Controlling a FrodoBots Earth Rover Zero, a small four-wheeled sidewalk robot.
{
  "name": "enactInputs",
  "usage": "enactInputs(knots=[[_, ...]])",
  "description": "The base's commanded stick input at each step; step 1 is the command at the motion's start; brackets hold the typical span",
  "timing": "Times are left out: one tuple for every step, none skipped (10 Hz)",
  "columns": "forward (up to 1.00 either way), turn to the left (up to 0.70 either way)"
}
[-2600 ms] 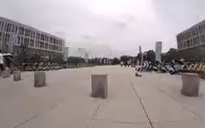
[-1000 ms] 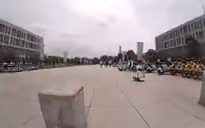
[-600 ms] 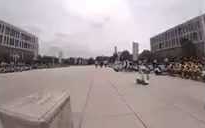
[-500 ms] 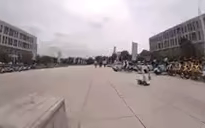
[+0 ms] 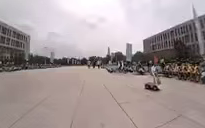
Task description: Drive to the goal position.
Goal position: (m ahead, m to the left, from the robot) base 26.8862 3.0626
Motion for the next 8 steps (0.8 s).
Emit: enactInputs(knots=[[0.70,0.15],[0.70,0.15],[0.70,0.15],[0.70,0.15],[0.70,0.15],[0.70,0.15],[0.70,0.15],[0.70,0.15]])
